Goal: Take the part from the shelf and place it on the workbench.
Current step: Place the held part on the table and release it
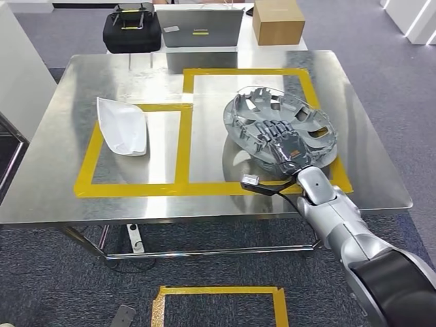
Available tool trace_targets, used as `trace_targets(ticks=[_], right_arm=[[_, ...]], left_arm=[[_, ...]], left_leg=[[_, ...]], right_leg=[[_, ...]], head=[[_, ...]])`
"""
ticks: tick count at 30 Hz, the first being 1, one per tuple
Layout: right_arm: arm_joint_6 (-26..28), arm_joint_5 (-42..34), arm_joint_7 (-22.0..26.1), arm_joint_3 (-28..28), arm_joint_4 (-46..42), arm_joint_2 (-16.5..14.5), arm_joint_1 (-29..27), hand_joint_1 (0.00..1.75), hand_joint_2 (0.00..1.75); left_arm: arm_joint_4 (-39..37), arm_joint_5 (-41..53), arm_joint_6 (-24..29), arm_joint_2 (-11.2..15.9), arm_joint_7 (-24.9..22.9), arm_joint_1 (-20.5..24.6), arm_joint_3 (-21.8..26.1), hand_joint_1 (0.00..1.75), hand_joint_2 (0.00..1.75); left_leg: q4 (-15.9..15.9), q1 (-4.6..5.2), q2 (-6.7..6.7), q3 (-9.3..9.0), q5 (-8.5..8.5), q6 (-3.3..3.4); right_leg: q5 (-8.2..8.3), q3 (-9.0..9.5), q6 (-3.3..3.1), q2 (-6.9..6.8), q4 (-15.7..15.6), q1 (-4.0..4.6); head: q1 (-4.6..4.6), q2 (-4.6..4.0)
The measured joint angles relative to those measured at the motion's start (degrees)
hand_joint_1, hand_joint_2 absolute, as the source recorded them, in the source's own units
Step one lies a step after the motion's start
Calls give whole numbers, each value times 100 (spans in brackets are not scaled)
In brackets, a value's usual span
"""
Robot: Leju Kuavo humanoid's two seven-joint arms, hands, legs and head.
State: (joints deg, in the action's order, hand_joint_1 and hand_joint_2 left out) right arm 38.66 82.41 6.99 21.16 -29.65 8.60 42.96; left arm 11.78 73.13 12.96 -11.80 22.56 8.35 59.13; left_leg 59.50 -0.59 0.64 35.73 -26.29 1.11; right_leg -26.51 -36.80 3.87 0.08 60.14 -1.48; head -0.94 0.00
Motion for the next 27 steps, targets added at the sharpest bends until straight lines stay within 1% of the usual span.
trace_targets(ticks=[1, 3, 4, 5, 6, 8, 9, 10, 11, 12, 13, 14, 15, 16, 18, 19, 20, 21, 22, 23, 24, 25, 26, 27], right_arm=[[0, 0, 4, -15, -36, -1, -18, 0, 0], [0, -2, 15, -37, -86, -1, -60, 0, 0], [0, -12, 43, -48, -119, -1, -76, 0, 0], [0, -53, 115, -66, -171, 0, -94, 0, 0], [0, -138, 261, -104, -259, -2, -126, 0, 0], [0, -423, 744, -250, -550, -36, -276, 0, 0], [0, -569, 1032, -339, -725, -71, -381, 0, 0], [0, -676, 1298, -408, -888, -117, -488, 0, 0], [0, -747, 1524, -452, -1032, -161, -586, 0, 0], [0, -797, 1683, -465, -1152, -206, -669, 0, 0], [0, -869, 1803, -460, -1268, -250, -734, 0, 0], [0, -991, 1893, -445, -1382, -297, -783, 0, 0], [-2, -1178, 1968, -421, -1499, -349, -818, 0, 0], [-9, -1442, 2045, -386, -1623, -402, -853, 0, 0], [-76, -2095, 2163, -284, -1932, -490, -963, 0, 0], [-152, -2454, 2203, -221, -2135, -517, -1038, 0, 0], [-271, -2821, 2235, -149, -2373, -538, -1117, 0, 0], [-425, -3195, 2269, -76, -2630, -554, -1197, 0, 0], [-608, -3559, 2309, -8, -2889, -567, -1285, 0, 0], [-816, -3919, 2355, 50, -3145, -579, -1382, 0, 0], [-1024, -4240, 2397, 91, -3384, -586, -1492, 0, 0], [-1206, -4510, 2436, 126, -3618, -590, -1606, 0, 0], [-1357, -4721, 2472, 157, -3836, -596, -1706, 0, 0], [-1460, -4876, 2505, 184, -4038, -603, -1786, 0, 0]], left_arm=[[0, 1, 3, 2, 0, 0, 1, 0, 0], [0, 0, 9, 2, -1, -3, 6, 0, 0], [0, 0, 9, 3, -3, -4, 9, 0, 0], [0, 0, 9, 3, -10, -2, 13, 0, 0], [0, 2, 10, 3, -25, -3, 15, 0, 0], [0, 4, 24, 3, -91, -21, 16, 0, 0], [0, 5, 37, 5, -146, -39, 16, 0, 0], [0, 11, 54, 8, -215, -58, 16, 0, 0], [0, 26, 68, 13, -289, -73, 16, 0, 0], [0, 40, 78, 20, -352, -84, 16, 0, 0], [0, 54, 79, 30, -396, -89, 16, 0, 0], [0, 62, 69, 40, -416, -90, 16, 0, 0], [0, 61, 51, 48, -417, -90, 16, 0, 0], [0, 57, 23, 55, -405, -90, 16, 0, 0], [0, 38, -39, 57, -367, -92, 16, 0, 0], [0, 24, -66, 55, -346, -93, 17, 0, 0], [0, 12, -85, 52, -332, -91, 17, 0, 0], [0, 3, -97, 49, -323, -87, 18, 0, 0], [0, 0, -105, 48, -319, -82, 19, 0, 0], [0, -1, -109, 48, -317, -81, 19, 0, 0], [0, -4, -111, 49, -317, -84, 19, 0, 0], [0, -10, -115, 50, -317, -91, 19, 0, 0], [0, -19, -118, 53, -318, -101, 19, 0, 0], [0, -29, -121, 54, -322, -109, 19, 0, 0]], left_leg=[[8, 12, 2, 6, -4, -31], [5, 14, 4, 6, -5, -82], [33, 9, 0, 13, -38, -107], [142, 3, -5, 52, -122, -134], [357, 0, -10, 140, -260, -157], [1062, 0, -16, 436, -606, -181], [1384, 0, -16, 575, -720, -180], [1558, 3, -16, 647, -740, -170], [1519, 8, -16, 624, -650, -149], [1278, 15, -16, 510, -476, -117], [903, 30, -16, 340, -268, -72], [549, 46, -19, 175, -114, -33], [275, 62, -21, 54, -22, -3], [123, 75, -22, -5, 8, 15], [42, 78, -19, -16, 11, 30], [5, 65, -21, -17, 39, 43], [-38, 49, -25, -20, 74, 64], [-79, 31, -32, -17, 112, 89], [-99, 23, -39, -4, 143, 105], [-105, 22, -41, 21, 168, 120], [-105, 22, -42, 53, 194, 125], [-104, 22, -42, 90, 224, 122], [-103, 22, -42, 133, 259, 114], [-102, 21, -42, 179, 298, 101]], right_leg=[[-12, 67, -27, 3, -99, 9], [-15, 89, -113, 7, -105, 19], [-12, 95, -151, 5, -109, 16], [-10, 104, -194, 1, -114, 10], [-10, 115, -233, -6, -121, 5], [-21, 127, -281, -14, -120, 20], [-26, 134, -292, -12, -120, 32], [-32, 145, -299, -7, -119, 45], [-36, 159, -305, -1, -119, 58], [-40, 177, -308, 5, -118, 70], [-43, 190, -309, 7, -117, 80], [-45, 194, -306, 7, -109, 99], [-41, 185, -295, 6, -102, 110], [-30, 169, -276, 2, -98, 116], [-1, 144, -220, -8, -113, 116], [-19, 123, -191, -11, -114, 114], [-102, 93, -164, -13, -65, 114], [-259, 33, -142, -12, 89, 112], [-477, -58, -122, -10, 357, 102], [-708, -154, -104, -11, 701, 94], [-890, -241, -88, -11, 1039, 87], [-979, -269, -74, -12, 1251, 82], [-965, -203, -65, -13, 1267, 79], [-860, -33, -62, -14, 1069, 75]], head=[[1, 0], [3, 0], [8, 0], [13, 0], [18, 0], [23, 0], [23, 0], [23, 0], [24, 0], [24, 0], [23, 0], [22, 0], [20, 0], [18, 0], [15, 0], [14, 0], [6, 0], [-2, 0], [-10, 0], [-19, 0], [-19, 0], [-22, 0], [-26, 0], [-28, 0]])
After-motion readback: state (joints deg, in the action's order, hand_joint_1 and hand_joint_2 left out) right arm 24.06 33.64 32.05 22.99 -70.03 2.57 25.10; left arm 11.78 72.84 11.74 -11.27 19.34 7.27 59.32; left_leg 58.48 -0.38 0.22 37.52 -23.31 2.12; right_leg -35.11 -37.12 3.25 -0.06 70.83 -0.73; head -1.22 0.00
